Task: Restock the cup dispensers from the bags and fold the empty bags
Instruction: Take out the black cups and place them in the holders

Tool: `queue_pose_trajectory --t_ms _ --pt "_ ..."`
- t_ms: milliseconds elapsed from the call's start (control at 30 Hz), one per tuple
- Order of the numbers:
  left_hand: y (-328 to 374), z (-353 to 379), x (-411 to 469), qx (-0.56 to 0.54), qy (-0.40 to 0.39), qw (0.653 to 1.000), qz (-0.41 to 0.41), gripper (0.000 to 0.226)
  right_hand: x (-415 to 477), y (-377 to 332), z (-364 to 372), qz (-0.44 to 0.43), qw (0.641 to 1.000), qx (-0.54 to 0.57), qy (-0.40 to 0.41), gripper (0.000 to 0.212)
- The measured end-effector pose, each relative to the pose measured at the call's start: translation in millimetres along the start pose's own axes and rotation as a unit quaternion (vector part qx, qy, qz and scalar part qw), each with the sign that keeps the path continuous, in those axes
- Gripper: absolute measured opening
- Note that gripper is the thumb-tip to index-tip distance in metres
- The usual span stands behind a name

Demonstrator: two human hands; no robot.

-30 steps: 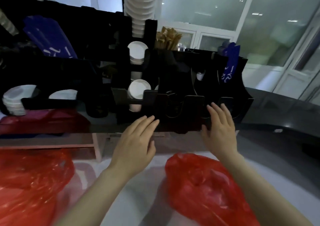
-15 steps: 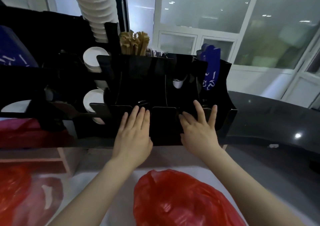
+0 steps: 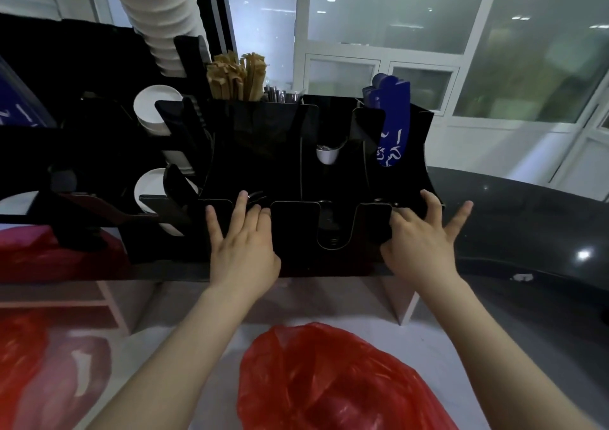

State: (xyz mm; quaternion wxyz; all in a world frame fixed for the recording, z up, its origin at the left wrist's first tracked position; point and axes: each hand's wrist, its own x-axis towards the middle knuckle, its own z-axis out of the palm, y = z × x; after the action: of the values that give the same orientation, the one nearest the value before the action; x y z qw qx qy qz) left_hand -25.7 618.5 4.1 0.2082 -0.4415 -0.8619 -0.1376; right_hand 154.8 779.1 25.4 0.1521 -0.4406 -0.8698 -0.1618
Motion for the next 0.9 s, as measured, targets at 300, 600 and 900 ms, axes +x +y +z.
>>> queue_pose_trajectory --t_ms 300,600,900 --pt "-5 -1 -13 -0.026 -0.023 0.999 0.021 0.082 -9 7 -8 -0.026 0.996 0.076 0.036 0.048" --pt "-29 -6 -59 -0.076 0.008 0.994 0.077 0.087 -26 -70 -40 -0.154 0.896 0.323 0.264 0.029" --pt "-78 -17 -94 -0.147 0.051 0.987 0.044 0.058 4 -157 -45 -0.236 0.957 0.124 0.114 0.029"
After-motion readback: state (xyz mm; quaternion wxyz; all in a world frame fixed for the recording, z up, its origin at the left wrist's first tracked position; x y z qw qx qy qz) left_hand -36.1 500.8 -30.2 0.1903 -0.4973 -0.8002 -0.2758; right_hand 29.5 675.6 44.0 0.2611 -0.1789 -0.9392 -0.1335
